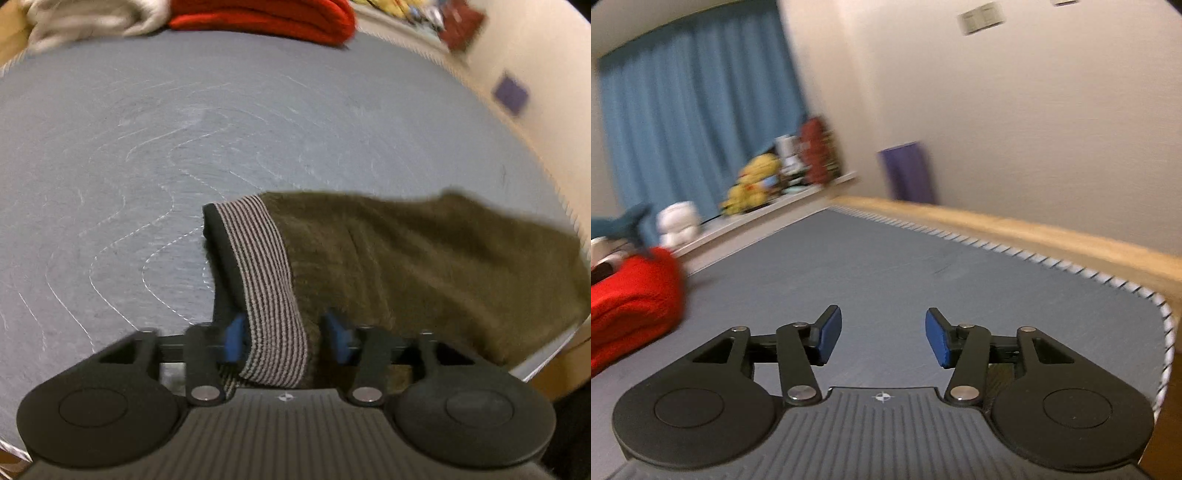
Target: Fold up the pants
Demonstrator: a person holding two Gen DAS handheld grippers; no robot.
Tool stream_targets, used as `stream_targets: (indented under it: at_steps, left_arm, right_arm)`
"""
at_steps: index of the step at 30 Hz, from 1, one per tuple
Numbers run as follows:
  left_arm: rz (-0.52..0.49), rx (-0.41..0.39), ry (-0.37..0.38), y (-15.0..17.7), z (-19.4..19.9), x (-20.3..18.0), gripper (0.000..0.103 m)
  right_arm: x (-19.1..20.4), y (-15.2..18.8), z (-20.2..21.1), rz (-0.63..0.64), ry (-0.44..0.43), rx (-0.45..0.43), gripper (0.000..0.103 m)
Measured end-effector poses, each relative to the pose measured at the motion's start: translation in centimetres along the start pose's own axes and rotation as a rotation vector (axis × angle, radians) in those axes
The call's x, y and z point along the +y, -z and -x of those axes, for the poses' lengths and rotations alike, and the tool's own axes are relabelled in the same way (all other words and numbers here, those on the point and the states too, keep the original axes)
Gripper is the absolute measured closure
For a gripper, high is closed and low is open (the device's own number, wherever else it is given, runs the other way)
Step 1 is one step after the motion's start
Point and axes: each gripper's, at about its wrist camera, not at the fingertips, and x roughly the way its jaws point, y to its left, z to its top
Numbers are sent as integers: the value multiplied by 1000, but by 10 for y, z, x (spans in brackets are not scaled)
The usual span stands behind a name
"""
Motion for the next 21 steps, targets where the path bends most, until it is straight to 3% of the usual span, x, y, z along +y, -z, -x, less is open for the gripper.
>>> stream_targets:
  at_steps: [2, 5, 7, 9, 10, 11, 13, 15, 17, 19, 21]
  left_arm:
    - [-39, -18, -13, 0, 9, -3, 81]
    - [25, -86, 18, -3, 40, 13, 84]
    - [44, -79, 28, 3, 49, 24, 84]
    - [19, -9, -4, 17, 39, 27, 81]
    - [-14, 31, -38, 21, 31, 24, 75]
    - [-51, 44, -74, 23, 27, 21, 57]
    - [-83, -25, -149, 22, 38, 16, 43]
    - [-114, -153, -160, 19, 59, 8, 44]
    - [-141, -228, -114, 15, 71, 0, 44]
    - [-167, -220, -46, 12, 68, -11, 44]
    - [-216, -96, -57, 16, 47, -15, 46]
  right_arm:
    - [15, 17, 15, 7, -56, 36, 48]
    - [36, 43, 25, 18, -134, 113, 48]
    - [48, 57, 23, 38, -172, 168, 48]
    - [60, 64, 16, 71, -186, 200, 48]
    - [65, 66, 15, 89, -188, 200, 48]
    - [70, 69, 15, 113, -188, 203, 48]
    - [76, 76, 12, 151, -180, 223, 48]
    - [72, 79, 11, 149, -174, 253, 48]
    - [71, 81, 8, 150, -177, 274, 48]
    - [74, 85, 12, 171, -184, 274, 48]
    - [77, 87, 14, 195, -194, 270, 48]
